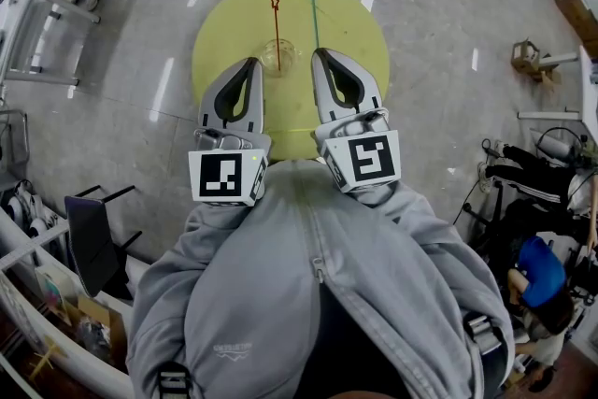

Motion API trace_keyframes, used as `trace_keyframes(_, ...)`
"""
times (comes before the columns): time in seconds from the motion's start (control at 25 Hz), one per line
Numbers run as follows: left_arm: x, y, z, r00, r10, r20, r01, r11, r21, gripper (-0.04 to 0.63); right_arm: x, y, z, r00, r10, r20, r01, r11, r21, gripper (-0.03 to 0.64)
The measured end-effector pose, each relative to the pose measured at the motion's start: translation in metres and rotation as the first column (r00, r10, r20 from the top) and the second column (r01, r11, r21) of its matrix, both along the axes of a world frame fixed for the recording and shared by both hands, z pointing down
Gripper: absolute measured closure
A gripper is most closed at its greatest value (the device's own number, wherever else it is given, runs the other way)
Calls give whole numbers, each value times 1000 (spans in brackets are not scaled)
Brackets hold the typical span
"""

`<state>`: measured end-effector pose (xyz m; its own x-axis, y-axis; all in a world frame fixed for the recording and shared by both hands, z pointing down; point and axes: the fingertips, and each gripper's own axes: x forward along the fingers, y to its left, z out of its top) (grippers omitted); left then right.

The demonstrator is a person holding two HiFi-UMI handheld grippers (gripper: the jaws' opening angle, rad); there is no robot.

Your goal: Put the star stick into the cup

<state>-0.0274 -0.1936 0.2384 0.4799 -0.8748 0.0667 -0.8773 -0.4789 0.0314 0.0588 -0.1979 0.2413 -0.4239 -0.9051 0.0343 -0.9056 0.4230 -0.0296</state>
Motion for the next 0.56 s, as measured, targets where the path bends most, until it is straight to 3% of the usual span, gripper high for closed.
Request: trace_keyframes(0.56,2,5,6,1000,15,-4,-15,1000,-9,578,0,4,10,1000,-5,-17,4,999,-49,586)
